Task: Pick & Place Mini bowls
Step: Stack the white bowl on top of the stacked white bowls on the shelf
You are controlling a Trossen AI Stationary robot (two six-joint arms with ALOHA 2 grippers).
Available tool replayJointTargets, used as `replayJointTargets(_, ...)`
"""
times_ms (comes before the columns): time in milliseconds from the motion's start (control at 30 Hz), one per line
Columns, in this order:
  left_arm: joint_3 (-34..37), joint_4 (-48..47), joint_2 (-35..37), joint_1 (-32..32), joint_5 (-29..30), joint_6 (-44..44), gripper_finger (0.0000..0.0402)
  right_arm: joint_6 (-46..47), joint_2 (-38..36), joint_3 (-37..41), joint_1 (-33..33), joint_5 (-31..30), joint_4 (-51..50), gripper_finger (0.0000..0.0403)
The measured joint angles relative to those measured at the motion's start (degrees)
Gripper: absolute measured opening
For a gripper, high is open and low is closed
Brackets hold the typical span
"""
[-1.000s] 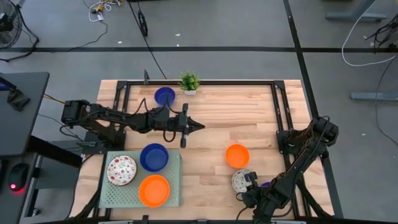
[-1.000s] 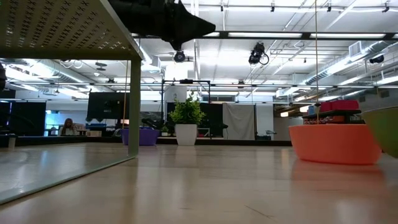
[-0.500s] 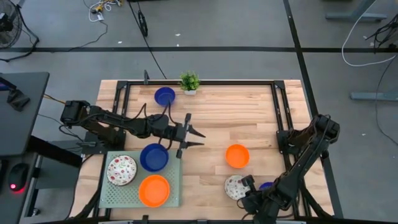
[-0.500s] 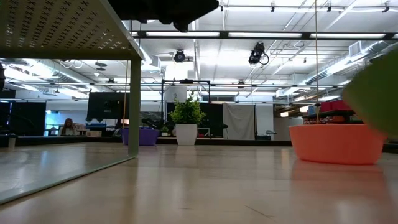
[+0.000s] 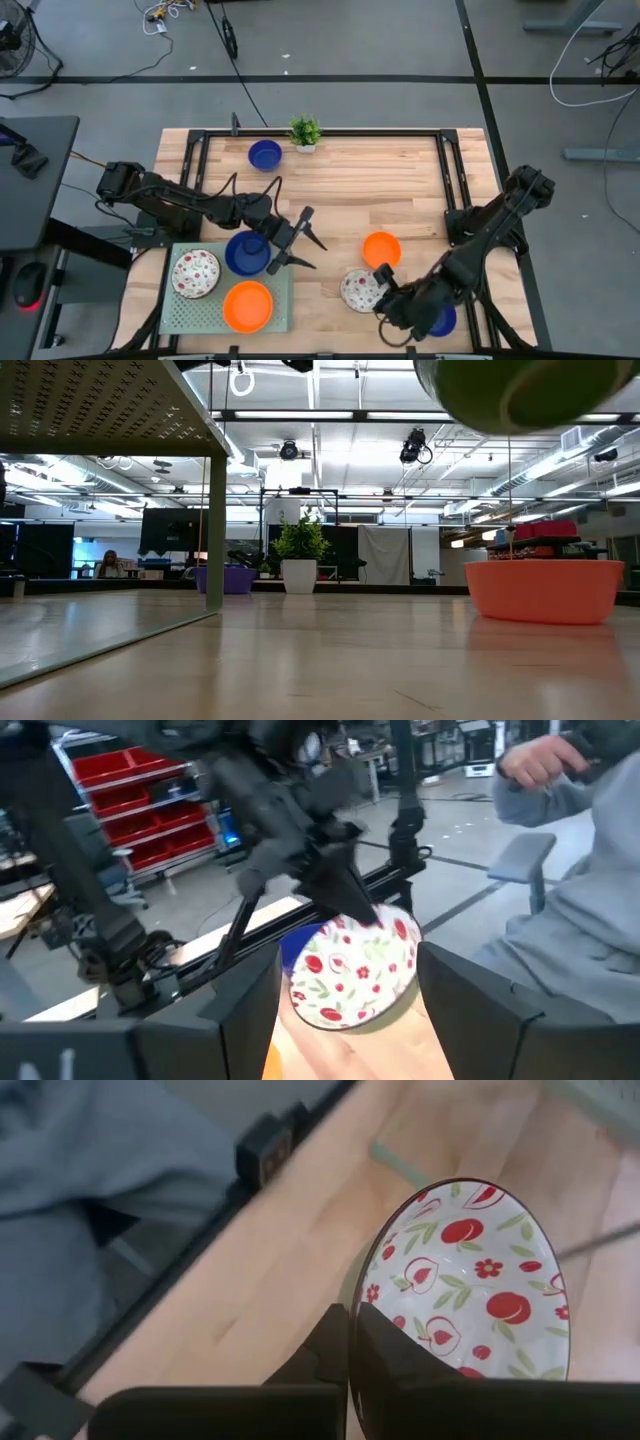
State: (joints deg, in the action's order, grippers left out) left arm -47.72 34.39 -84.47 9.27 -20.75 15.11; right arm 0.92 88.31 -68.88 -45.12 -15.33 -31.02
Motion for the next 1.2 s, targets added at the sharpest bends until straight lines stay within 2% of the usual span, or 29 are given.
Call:
replayJointTargets(267,0.0,-0.5,0.0,1.7,-0.1,2.2,0.0235,-7.0,-5.1,0.0,7.7,15.2,1.7,0.0004)
replayJointTargets(600,0.0,-0.5,0.0,1.9,1.4,2.1,0.0262,-15.6,-9.8,0.0,19.8,24.5,5.5,0.0004)
replayJointTargets(800,0.0,-0.3,0.0,1.8,4.3,3.9,0.0263,-16.1,-10.3,0.0,26.1,34.0,11.0,0.0004)
replayJointTargets(1000,0.0,-0.4,0.0,1.8,4.3,5.7,0.0249,-15.5,-10.0,0.0,28.7,35.8,12.2,0.0004)
replayJointTargets(1200,0.0,-0.4,0.0,1.8,1.1,5.9,0.0195,-14.4,-10.0,0.0,29.2,36.3,11.9,0.0004)
